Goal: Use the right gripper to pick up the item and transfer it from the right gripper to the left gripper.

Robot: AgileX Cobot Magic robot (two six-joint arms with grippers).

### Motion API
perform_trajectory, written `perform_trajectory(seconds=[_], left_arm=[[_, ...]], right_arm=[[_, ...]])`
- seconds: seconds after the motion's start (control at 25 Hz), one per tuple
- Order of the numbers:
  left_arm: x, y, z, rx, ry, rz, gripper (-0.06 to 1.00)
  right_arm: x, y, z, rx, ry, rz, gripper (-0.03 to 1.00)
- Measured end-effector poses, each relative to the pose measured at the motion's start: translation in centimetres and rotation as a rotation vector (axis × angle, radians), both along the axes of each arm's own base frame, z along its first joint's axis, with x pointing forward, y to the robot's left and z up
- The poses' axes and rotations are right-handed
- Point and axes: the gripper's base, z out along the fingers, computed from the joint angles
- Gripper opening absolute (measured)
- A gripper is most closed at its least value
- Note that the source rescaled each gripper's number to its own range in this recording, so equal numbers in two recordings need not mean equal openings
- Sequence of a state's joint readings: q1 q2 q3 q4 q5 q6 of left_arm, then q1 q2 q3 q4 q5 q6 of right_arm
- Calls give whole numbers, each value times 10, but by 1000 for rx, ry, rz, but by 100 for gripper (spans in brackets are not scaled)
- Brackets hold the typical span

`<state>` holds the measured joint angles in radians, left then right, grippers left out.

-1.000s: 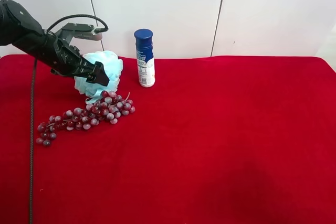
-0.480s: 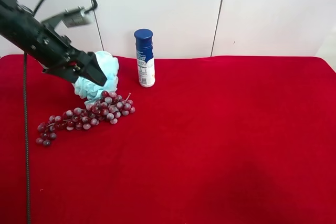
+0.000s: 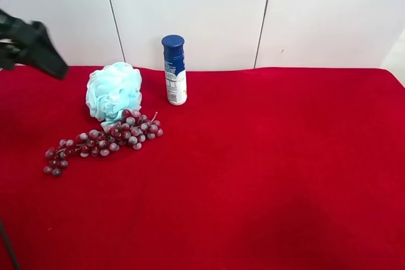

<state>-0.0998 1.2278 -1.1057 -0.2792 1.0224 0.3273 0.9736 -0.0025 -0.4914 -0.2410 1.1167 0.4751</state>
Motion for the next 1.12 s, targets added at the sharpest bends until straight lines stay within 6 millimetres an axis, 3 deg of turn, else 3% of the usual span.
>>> perform_trajectory(seconds=[0.24, 0.6, 0.84, 1.12], left_arm=[[-73, 8, 6, -9, -74, 26, 100], [-174, 25, -29, 8, -246, 96, 100], [-218, 30, -51, -13, -411, 101, 100], [-242, 33, -56, -30, -557, 107, 100]], right_arm=[[0, 0, 0, 0, 0, 0, 100], [0, 0, 0, 11, 10, -7, 100], [0, 0, 0, 14, 13, -9, 100], [-1, 0, 0, 20, 21, -7, 100]])
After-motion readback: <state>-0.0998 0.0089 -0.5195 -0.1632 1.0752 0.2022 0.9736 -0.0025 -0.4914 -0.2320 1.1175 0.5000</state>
